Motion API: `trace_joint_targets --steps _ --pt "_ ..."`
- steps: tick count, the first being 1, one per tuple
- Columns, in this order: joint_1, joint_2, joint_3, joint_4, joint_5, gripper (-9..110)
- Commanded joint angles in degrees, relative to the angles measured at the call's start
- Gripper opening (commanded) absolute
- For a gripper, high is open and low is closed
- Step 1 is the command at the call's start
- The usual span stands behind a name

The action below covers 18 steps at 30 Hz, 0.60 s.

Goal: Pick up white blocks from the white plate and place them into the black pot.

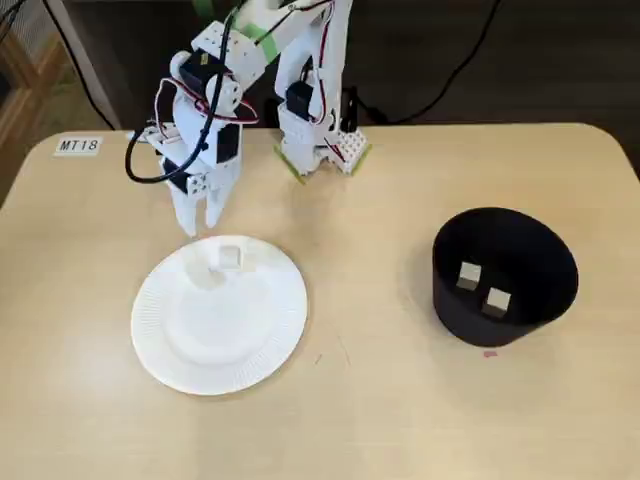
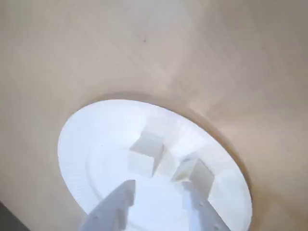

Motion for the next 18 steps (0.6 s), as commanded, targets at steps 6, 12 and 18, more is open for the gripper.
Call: trace_joint_targets --steps 6,12,18 --pt "-1.67 -5.71 -3.25 -1.76 1.23 28" --pt "-3.16 -11.51 -7.38 -3.25 0.88 26" --pt "-3.25 -14.41 -9.4 -4.57 0.97 26"
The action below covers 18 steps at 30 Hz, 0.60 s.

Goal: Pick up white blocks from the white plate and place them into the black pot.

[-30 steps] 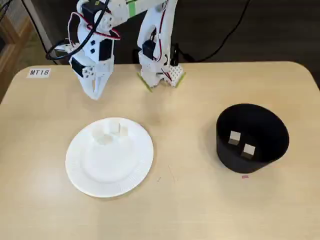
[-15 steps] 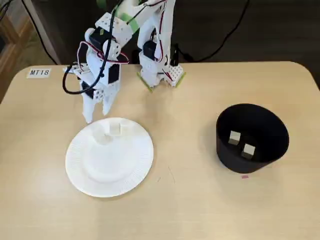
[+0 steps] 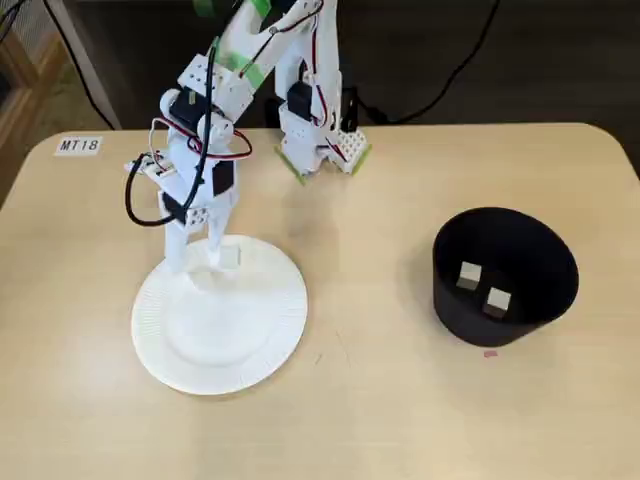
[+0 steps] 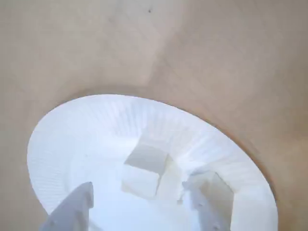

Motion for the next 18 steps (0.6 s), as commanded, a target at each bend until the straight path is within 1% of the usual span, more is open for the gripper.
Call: trace_joint_targets --steps 1,8,12,16,17,18 --pt "-0.09 -0.62 -2.72 -1.32 0.09 26" --pt "0.09 -3.78 -2.99 -3.6 0.53 24" --pt "0.18 -5.36 -2.99 -6.33 1.49 20" --pt "-0.09 -6.24 -2.99 -9.84 2.72 5" --pt "-0.26 -6.59 -3.08 -10.9 2.99 -1" --pt "-0.26 -7.03 -3.08 -11.43 3.43 -2"
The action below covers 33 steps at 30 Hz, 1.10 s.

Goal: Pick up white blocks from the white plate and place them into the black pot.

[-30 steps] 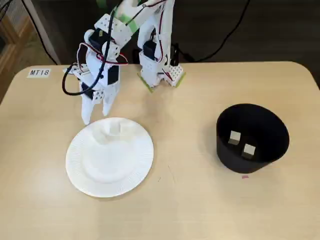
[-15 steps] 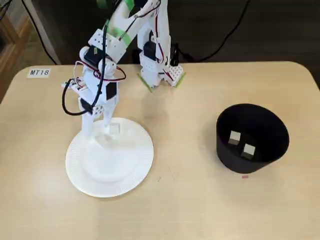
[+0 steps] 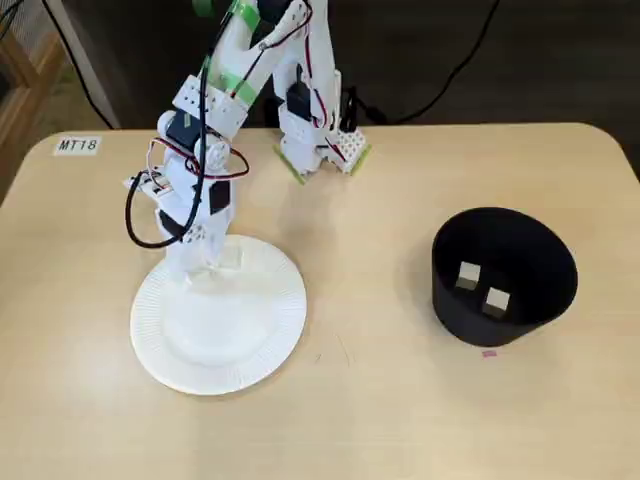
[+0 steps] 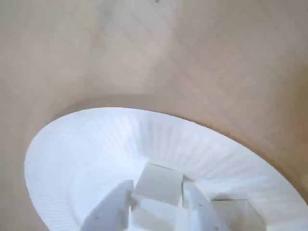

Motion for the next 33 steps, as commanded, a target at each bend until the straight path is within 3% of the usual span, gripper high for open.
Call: trace_joint_targets --steps 1,9,14,25,33 --pt "-0.26 -0.44 -2.99 -2.2 0.97 -2" --pt "-0.18 -4.04 -8.0 4.31 0.26 -2" --pt "-5.63 0.97 -12.13 7.38 -0.7 -2" --pt "-23.73 32.17 -15.64 8.79 6.94 -2" --pt "-46.32 26.37 -38.85 27.25 2.55 -2"
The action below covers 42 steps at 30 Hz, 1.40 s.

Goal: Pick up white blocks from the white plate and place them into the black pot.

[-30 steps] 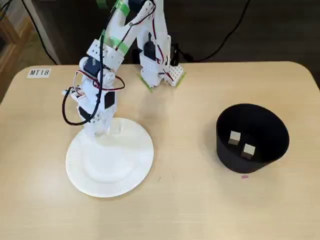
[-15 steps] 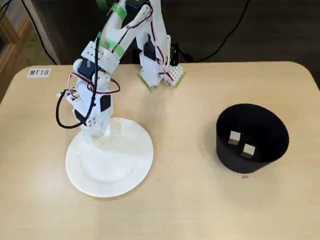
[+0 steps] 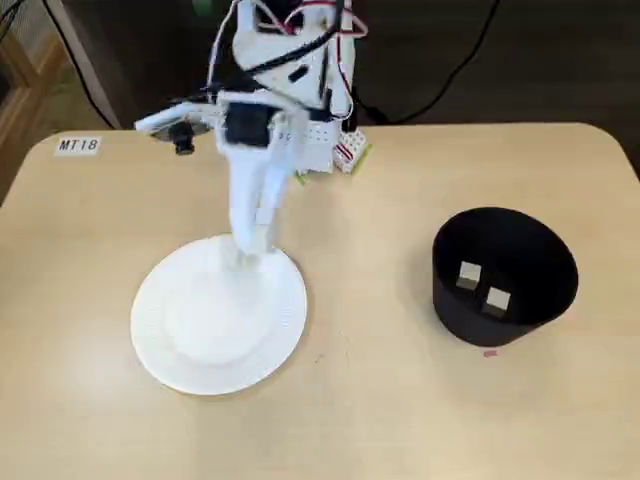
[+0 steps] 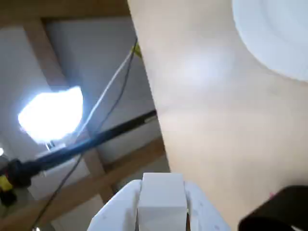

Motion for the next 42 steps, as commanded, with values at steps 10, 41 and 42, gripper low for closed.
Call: trace_joint_targets --steps 10,41,42 --pt "-25.4 -25.75 -44.65 25.14 -11.6 -2" --pt "-36.39 -44.03 -39.99 25.49 -16.96 12" --pt "-36.3 -43.86 -39.64 25.49 -17.58 19"
